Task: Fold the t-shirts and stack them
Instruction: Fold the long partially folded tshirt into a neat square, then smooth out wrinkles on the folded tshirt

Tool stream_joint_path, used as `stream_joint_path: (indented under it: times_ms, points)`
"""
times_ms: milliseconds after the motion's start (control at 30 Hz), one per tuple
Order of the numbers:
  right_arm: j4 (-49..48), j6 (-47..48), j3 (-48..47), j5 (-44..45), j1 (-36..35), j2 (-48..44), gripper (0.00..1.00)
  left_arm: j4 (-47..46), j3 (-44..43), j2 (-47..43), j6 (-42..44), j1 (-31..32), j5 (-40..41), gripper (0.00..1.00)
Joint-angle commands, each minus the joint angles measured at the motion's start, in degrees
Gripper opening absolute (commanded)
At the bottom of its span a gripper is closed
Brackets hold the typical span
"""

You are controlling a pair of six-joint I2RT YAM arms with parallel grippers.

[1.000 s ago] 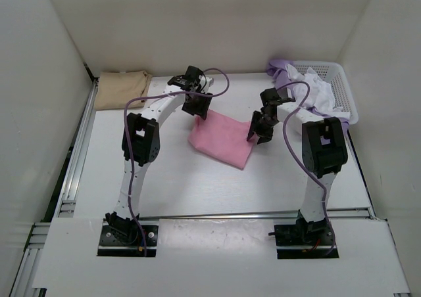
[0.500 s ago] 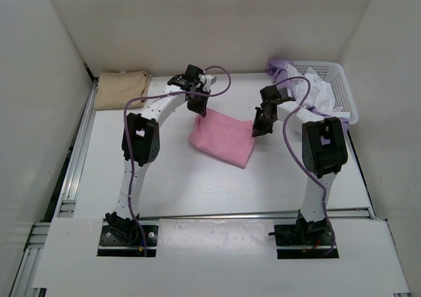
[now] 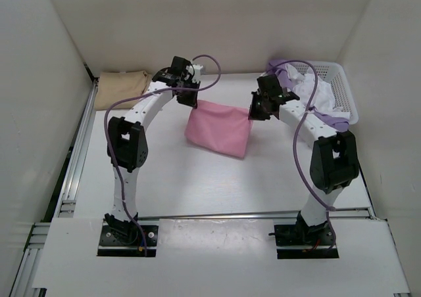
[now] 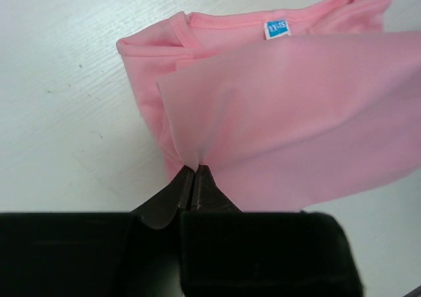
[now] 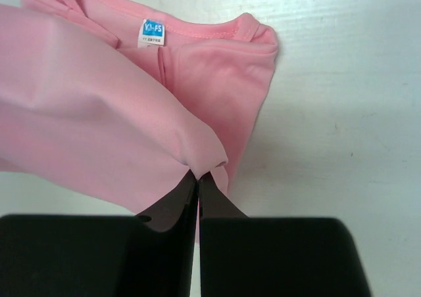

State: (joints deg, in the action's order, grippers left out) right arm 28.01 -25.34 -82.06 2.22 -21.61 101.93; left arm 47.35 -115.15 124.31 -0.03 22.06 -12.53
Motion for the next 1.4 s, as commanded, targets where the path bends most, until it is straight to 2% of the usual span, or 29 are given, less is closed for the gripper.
stream_joint_path:
  times_ms: [0, 100, 167, 200, 233, 267, 300, 367, 433, 467, 533, 667, 767, 833, 900, 933, 967, 1067, 1200, 1367]
  points:
    - [-0.68, -0.76, -4.85, 1.48, 1.65, 5.18, 0.0, -1.3, 0.98, -2.85, 0.03, 0.0, 1.72, 0.1]
    - [4.83, -0.76, -11.59, 0.77, 2.18, 11.94, 0.0, -1.3, -0.33, 1.01, 0.03, -0.53, 2.42, 0.1]
    - [5.65, -0.24, -12.68, 0.77, 2.71, 13.81, 0.0, -1.3, -2.0, 4.08, 0.03, -0.53, 3.65, 0.1]
    - [5.65, -0.23, -13.9, 0.77, 2.71, 15.39, 0.03, -1.3, -2.61, 5.14, 0.03, -0.53, 5.22, 0.13]
    - [5.13, -0.23, -14.61, 0.77, 3.23, 16.36, 0.09, -1.3, -4.53, 6.28, 0.03, -0.53, 5.94, 0.19]
    - [5.13, -0.23, -15.75, 0.77, 3.24, 17.41, 0.32, -1.3, -5.77, 8.47, 0.03, -0.53, 6.64, 0.36]
    - [5.13, -0.23, -18.11, 0.77, 3.85, 19.25, 0.44, -1.3, -7.0, 9.54, 0.03, -1.14, 9.26, 0.45]
    - [7.22, -0.23, -21.46, 3.57, 4.38, 20.76, 0.52, -1.3, -11.99, 11.38, 0.03, -1.76, 13.92, 0.53]
    - [8.9, 0.55, -24.8, 5.07, 4.91, 20.77, 0.53, -1.3, -14.12, 11.48, 0.03, -2.37, 18.75, 0.64]
    - [8.9, 1.08, -24.81, 5.6, 4.91, 19.63, 0.53, -1.3, -14.66, 10.78, 0.03, -2.9, 19.47, 0.65]
    - [8.9, 1.7, -21.85, 6.22, 4.38, 15.33, 0.53, -1.3, -13.88, 7.1, 0.03, -2.9, 21.31, 0.7]
    - [5.4, 0.3, -11.39, 8.42, 0.09, 6.19, 0.44, -2.35, -7.29, -0.72, 0.03, -1.59, 22.64, 0.71]
    - [1.02, -1.81, -4.36, 5.1, -1.94, 0.91, 0.29, -2.88, -1.67, -5.65, 0.03, -0.88, 21.16, 0.71]
    - [-0.41, -4.26, -3.54, 1.67, -2.65, 0.37, 0.18, -2.88, 1.94, -7.76, 0.03, 0.78, 20.19, 0.71]
    - [-1.03, -5.85, -4.5, -1.06, -2.65, 3.53, 0.11, -2.88, 5.27, -8.99, 0.03, 0.79, 16.33, 0.64]
    - [-1.03, -6.47, -5.64, -3.08, -2.65, 5.02, 0.08, -2.88, 9.29, -9.52, 0.03, 0.79, 15.36, 0.54]
    - [-1.03, -7.08, -8.87, -3.79, -2.65, 8.25, 0.05, -2.88, 11.25, -10.05, 0.03, 0.79, 14.04, 0.49]
    - [-1.03, -7.7, -15.12, -4.86, -2.65, 15.28, 0.01, -2.88, 16.62, -9.44, 0.03, 0.79, 14.03, 0.36]
    - [-1.03, -11.91, -23.56, -5.38, -1.33, 22.6, 0.0, -2.88, 16.63, -4.53, 0.03, 0.79, 12.1, 0.35]
    - [-1.03, -19.02, -25.68, -2.31, 1.56, 27.97, 0.0, -2.88, 14.96, 0.93, 0.03, 0.26, 12.71, 0.37]
